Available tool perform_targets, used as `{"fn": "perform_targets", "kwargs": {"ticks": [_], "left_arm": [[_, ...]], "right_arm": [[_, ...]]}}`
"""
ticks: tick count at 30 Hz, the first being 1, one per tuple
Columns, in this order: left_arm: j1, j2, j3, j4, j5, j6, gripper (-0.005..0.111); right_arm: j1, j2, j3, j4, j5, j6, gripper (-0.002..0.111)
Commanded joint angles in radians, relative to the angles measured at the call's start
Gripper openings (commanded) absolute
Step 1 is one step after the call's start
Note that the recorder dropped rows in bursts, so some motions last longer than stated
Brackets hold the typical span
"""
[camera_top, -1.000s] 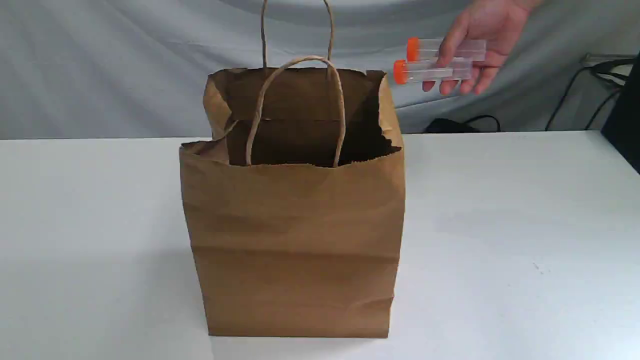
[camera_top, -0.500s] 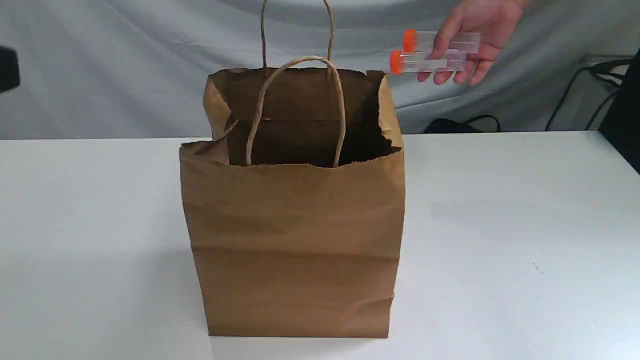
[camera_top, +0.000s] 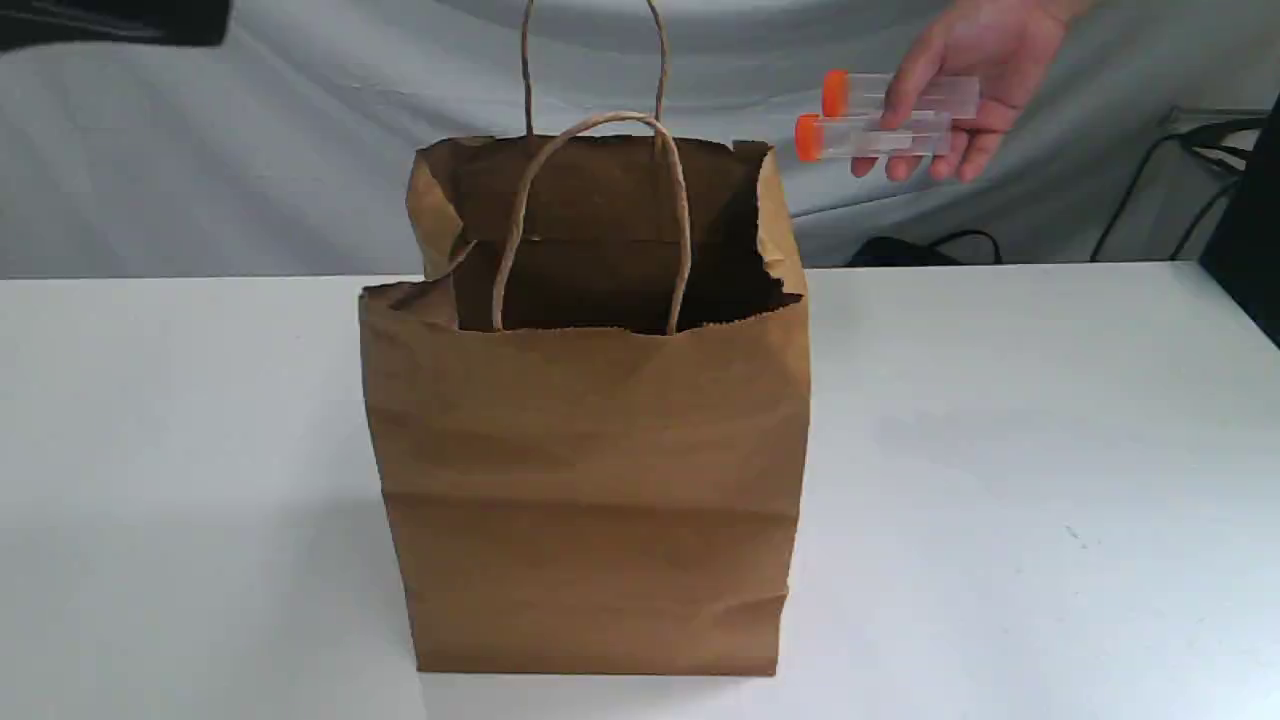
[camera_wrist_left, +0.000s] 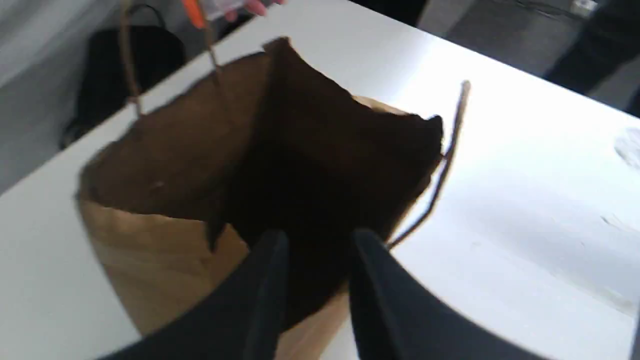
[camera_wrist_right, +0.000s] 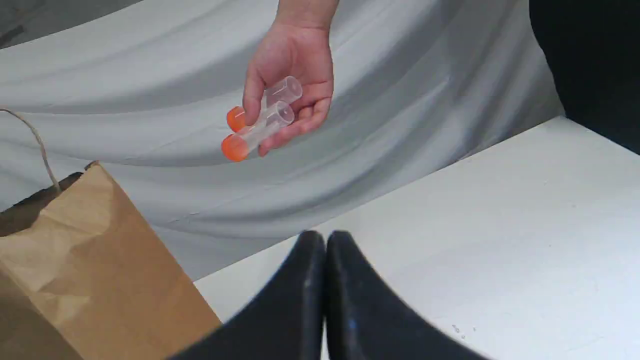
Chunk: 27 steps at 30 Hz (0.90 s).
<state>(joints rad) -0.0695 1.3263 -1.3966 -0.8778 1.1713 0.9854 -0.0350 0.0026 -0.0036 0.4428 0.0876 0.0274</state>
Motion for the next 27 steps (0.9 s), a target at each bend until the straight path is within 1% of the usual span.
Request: {"fn": "perform_targets", "kwargs": {"ticks": [1,2,4,6,7,9,11,13,17,23,27], "left_arm": [[-0.082,0.059,-0.026,0.017,0.038,0.039,0.041],[-0.109,0.068,-0.026,0.027,0.031,0.047,0.045],[-0.174,0.085,-0.028,0.087,-0.009,0.048,0.059],[-0.233,0.093,-0.028,0.176,-0.069,0.033,0.066],[-0.269,0.095,-0.028,0.216,-0.111,0.027,0.067],[-0.319,0.095,-0.028,0.272,-0.175,0.017,0.067],[-0.362,0.095,-0.028,0.282,-0.240,0.017,0.067],[-0.390,0.095,-0.028,0.282,-0.289,0.017,0.067],[-0.421,0.095,-0.028,0.282,-0.362,0.013,0.067],[-0.421,0.117,-0.028,0.282,-0.352,-0.041,0.067],[-0.421,0.149,-0.028,0.228,-0.352,-0.043,0.067]], "right_arm": [[0.002,-0.003,0.004,-0.015,0.003,-0.004,0.000],[0.002,-0.003,0.004,-0.015,0.003,-0.004,0.000],[0.002,-0.003,0.004,-0.015,0.003,-0.004,0.000],[0.002,-0.003,0.004,-0.015,0.003,-0.004,0.000],[0.002,-0.003,0.004,-0.015,0.003,-0.004,0.000],[0.002,-0.003,0.004,-0.015,0.003,-0.004,0.000],[0.002,-0.003,0.004,-0.015,0.003,-0.004,0.000],[0.002,-0.003,0.004,-0.015,0.003,-0.004,0.000],[0.002,-0.003,0.004,-0.015,0.003,-0.004,0.000],[0.002,-0.003,0.004,-0.015,0.007,-0.004,0.000],[0.002,-0.003,0.004,-0.015,0.007,-0.004,0.000]]}}
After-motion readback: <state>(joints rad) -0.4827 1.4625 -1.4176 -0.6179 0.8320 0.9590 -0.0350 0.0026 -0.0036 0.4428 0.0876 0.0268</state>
